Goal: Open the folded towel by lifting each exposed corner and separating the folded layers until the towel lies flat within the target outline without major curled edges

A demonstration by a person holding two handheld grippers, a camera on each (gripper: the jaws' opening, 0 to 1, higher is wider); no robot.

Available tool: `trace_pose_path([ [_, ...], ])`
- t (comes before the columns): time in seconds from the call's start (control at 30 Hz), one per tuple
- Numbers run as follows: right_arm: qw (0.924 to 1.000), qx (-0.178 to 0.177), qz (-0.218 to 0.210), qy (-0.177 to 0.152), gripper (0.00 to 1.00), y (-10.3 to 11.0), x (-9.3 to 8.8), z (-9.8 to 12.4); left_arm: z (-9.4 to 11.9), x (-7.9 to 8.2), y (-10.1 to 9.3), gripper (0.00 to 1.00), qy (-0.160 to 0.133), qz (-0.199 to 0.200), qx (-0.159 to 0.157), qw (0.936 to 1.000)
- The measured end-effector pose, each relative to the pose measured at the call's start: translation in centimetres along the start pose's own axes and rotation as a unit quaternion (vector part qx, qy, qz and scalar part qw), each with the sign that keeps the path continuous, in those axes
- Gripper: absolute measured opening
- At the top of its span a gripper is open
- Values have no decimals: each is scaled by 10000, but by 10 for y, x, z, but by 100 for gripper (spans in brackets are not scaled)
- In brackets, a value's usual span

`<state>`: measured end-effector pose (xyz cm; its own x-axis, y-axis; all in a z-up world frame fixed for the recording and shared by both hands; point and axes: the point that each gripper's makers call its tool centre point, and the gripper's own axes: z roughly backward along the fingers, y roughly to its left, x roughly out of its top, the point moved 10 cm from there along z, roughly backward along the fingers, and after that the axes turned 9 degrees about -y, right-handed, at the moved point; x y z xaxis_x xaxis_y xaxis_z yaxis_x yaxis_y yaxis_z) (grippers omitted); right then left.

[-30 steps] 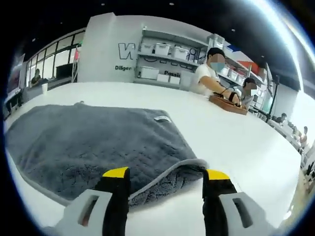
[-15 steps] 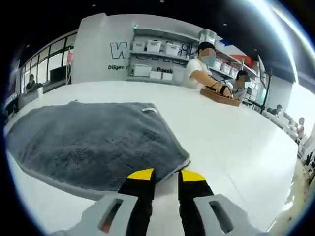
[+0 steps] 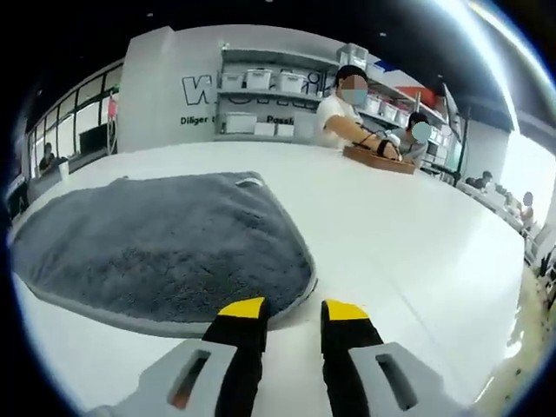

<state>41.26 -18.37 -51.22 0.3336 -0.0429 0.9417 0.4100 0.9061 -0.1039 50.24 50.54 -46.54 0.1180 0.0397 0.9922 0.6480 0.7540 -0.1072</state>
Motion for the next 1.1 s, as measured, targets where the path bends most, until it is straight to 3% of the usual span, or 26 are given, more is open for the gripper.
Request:
trace_pose_path([
  [0.1, 9984, 11, -439, -350, 42, -5, 5, 6, 1, 1, 0, 100, -14, 3, 8, 10000],
  [0.17, 9975, 51, -504, -496, 51, -6, 7, 12, 3, 1, 0, 100, -18, -1, 20, 10000],
  [0.23, 9957, 304, -541, -689, 59, -4, 10, 22, 4, 1, 0, 100, -1, -13, 46, 10000],
  [0.37, 9914, 874, -584, -774, 75, 0, 12, 41, 6, 1, 1, 100, 13, -27, 81, 10000],
  [0.57, 9869, 1186, -469, -989, 90, -3, 18, 73, 8, -1, 0, 100, 63, -47, 93, 9999],
  [0.67, 9857, 1409, -263, -890, 98, 3, 15, 85, 11, -4, 0, 100, 97, -27, 129, 9999],
  [0.83, 9867, 1448, 95, -738, 99, 11, 9, 96, 16, -6, -1, 100, 200, -36, 175, 9996],
  [1.1, 9871, 1421, 77, -737, 99, 11, 7, 98, 23, -6, -4, 100, 312, -123, 165, 9993],
])
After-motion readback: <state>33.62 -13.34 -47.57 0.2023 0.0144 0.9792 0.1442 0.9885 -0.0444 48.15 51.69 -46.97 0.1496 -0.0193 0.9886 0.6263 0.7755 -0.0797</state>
